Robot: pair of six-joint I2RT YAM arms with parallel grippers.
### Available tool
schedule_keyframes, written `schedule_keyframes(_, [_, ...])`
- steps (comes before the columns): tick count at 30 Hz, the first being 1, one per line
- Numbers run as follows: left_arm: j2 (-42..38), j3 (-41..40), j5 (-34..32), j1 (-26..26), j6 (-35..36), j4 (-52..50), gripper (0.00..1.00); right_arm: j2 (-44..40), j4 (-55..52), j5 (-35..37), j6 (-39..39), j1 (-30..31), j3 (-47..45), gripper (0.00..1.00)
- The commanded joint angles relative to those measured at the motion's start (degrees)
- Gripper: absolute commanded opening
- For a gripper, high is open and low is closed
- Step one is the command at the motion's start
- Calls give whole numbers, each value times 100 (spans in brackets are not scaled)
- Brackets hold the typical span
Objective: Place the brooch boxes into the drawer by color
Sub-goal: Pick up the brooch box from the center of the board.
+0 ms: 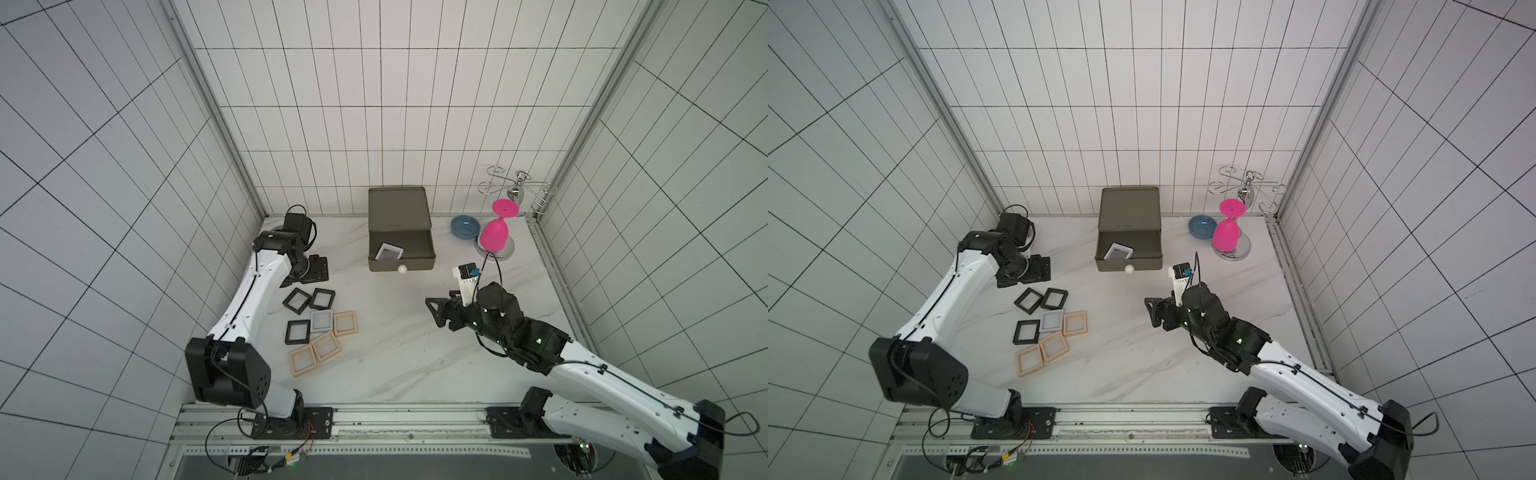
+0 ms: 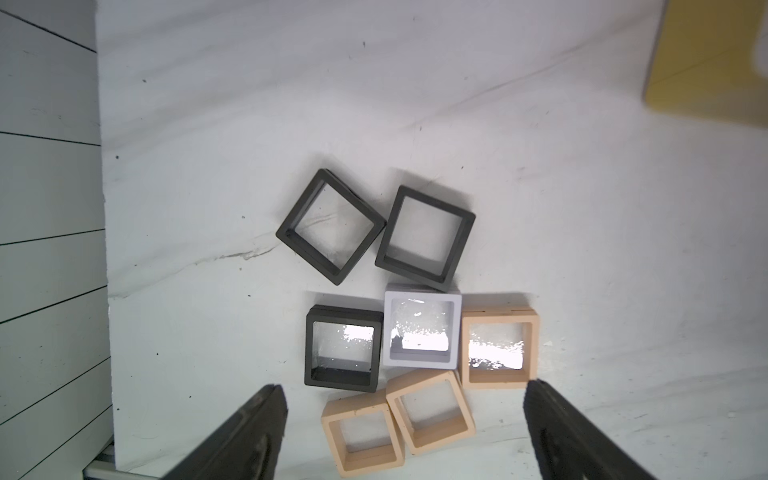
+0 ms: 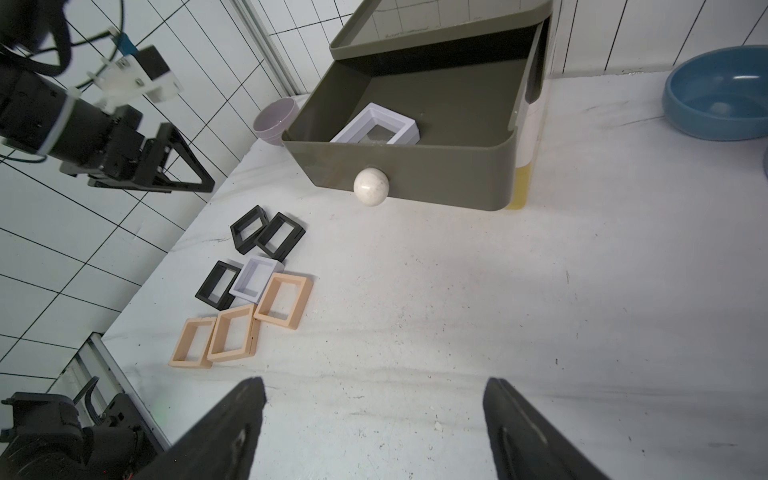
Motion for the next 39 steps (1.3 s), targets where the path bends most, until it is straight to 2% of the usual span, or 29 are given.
schedule_keyframes(1, [187, -92, -405, 38, 122, 166, 94, 18, 213, -47, 177, 2, -183, 87])
schedule_keyframes(5, [257, -317, -385, 537, -461, 406, 94, -19, 232, -29, 165, 4, -296, 88])
schedule_keyframes(9, [288, -583, 224, 1232, -1206, 853, 94, -2, 334, -306, -67, -13, -351, 89])
schedule_keyframes(12, [427, -702, 385, 1416, -1435, 1048, 94, 90, 380, -689, -329, -17, -284, 90])
schedule_keyframes(17, [474, -914, 468, 1555, -1752, 1438, 94, 141, 470, -823, -420, -26, -337, 90])
schedule_keyframes(24, [860, -874, 548, 1576, -1949, 1492, 93, 58, 399, -885, -437, -21, -455, 90])
schedule_keyframes(32, [661, -1017, 568, 1544, -1759, 1372, 93, 144, 366, -775, -376, -44, -466, 89])
schedule_keyframes(36, [402, -1157, 342, 1251, -1581, 1053, 92, 247, 381, -757, -333, -42, -448, 89])
schedule_keyframes(39, [227, -1256, 136, 751, -1508, 828, 92, 304, 384, -771, -314, -52, -448, 89])
